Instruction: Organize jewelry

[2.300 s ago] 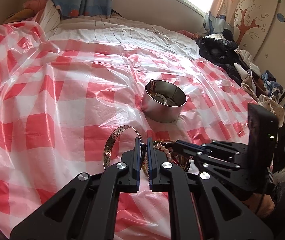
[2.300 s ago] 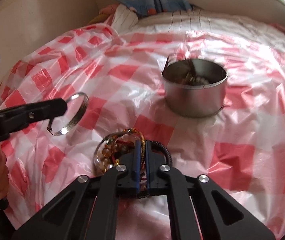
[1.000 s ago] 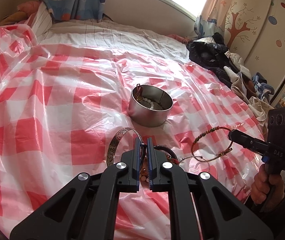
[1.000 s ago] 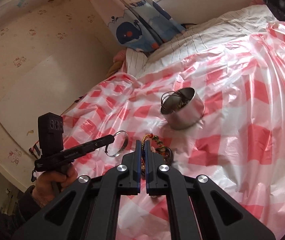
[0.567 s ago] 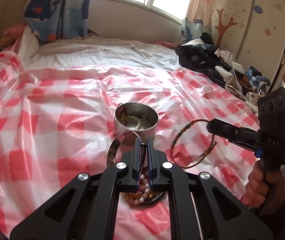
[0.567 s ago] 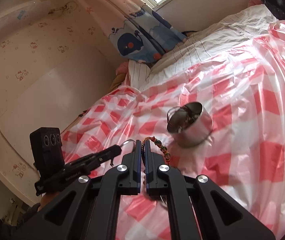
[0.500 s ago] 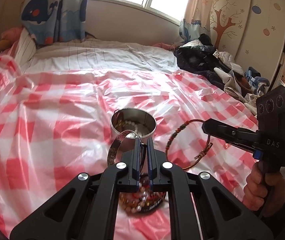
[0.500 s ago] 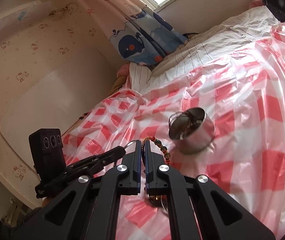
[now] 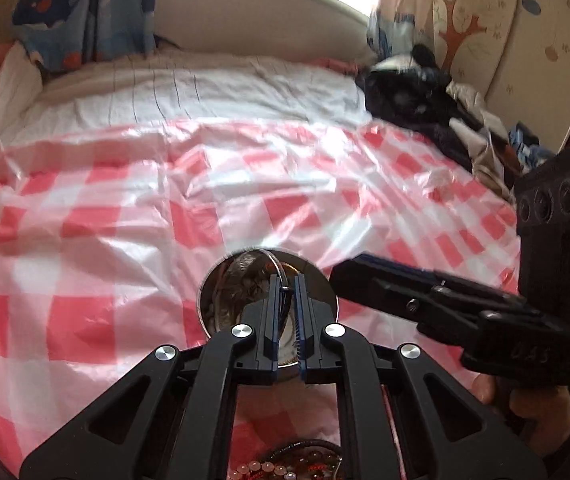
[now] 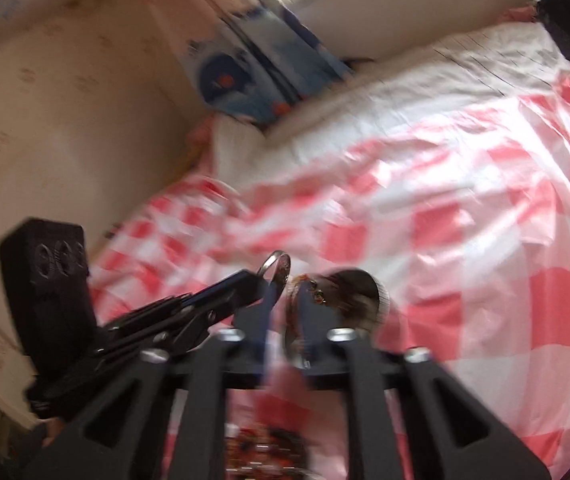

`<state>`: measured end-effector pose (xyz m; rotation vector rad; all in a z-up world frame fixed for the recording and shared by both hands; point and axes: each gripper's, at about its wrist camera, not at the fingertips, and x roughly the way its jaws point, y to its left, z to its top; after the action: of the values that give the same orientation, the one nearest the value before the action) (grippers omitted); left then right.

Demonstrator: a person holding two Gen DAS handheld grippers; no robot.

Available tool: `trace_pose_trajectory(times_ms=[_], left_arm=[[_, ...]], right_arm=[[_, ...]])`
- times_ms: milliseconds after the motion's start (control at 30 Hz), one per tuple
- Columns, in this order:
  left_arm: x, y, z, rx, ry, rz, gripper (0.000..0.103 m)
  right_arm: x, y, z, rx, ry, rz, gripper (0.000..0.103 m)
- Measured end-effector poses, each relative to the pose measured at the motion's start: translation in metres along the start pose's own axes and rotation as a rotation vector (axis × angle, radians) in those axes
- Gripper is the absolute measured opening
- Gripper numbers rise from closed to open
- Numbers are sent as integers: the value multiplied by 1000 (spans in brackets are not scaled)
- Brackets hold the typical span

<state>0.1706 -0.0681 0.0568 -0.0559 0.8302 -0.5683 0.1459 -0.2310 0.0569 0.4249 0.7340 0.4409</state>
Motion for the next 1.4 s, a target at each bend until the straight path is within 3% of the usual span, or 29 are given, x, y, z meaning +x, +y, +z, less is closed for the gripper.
trace_pose_trajectory(times_ms=[33,200,467,600,933,1200,1400], left_arm=[[4,-1,-5,8,20,-10,10],[-6,-1,-23,8,31,-46,11],[-73,3,-47,-8,-56,37,19],[-90,4,-76,-10,-21,85,21],[-100,-5,-125,-5,42,148,29],[-96,-17,-131,41,40,221,44],[-94,-33,-135,137,44,276,55]], right_arm=[[-3,-4,-5,-2,-7,-17,47],[-23,-20,-23,25,-21,-22,47],[-54,-22,-59,53,13,-24,53],[-67,-17,-86,53,45,-16,53],[-61,-2,-125,-35,121,-102,53],[-48,8,-139,-110,122,-177,59],[-41,17,-145,-173,121,-218,67]])
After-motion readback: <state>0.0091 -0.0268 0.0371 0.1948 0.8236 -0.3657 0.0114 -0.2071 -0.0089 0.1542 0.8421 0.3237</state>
